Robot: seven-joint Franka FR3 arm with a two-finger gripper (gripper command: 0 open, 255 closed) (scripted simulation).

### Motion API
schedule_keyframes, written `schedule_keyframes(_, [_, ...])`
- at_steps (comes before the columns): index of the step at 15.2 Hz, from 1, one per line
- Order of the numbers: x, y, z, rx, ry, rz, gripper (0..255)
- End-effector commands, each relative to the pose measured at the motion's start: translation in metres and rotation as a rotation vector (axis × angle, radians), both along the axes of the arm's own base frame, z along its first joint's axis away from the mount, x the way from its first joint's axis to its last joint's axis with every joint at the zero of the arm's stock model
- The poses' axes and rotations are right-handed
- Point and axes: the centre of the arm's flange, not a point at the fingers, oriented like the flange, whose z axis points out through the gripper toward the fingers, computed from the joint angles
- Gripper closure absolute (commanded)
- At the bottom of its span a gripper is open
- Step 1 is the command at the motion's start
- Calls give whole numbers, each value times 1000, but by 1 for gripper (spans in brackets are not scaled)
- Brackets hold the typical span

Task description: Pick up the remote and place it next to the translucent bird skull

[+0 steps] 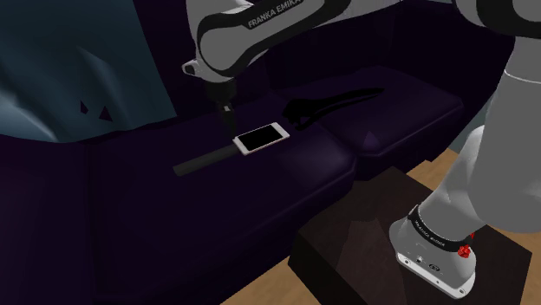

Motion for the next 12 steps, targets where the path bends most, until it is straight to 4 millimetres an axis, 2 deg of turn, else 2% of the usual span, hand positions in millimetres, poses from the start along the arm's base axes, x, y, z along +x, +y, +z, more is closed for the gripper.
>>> schedule_keyframes(1, [2, 25, -9, 7, 6, 64, 0])
schedule_keyframes(4, [1, 61, -24, 16, 15, 155, 0])
schedule_keyframes(12, [-2, 61, -64, 16, 15, 155, 0])
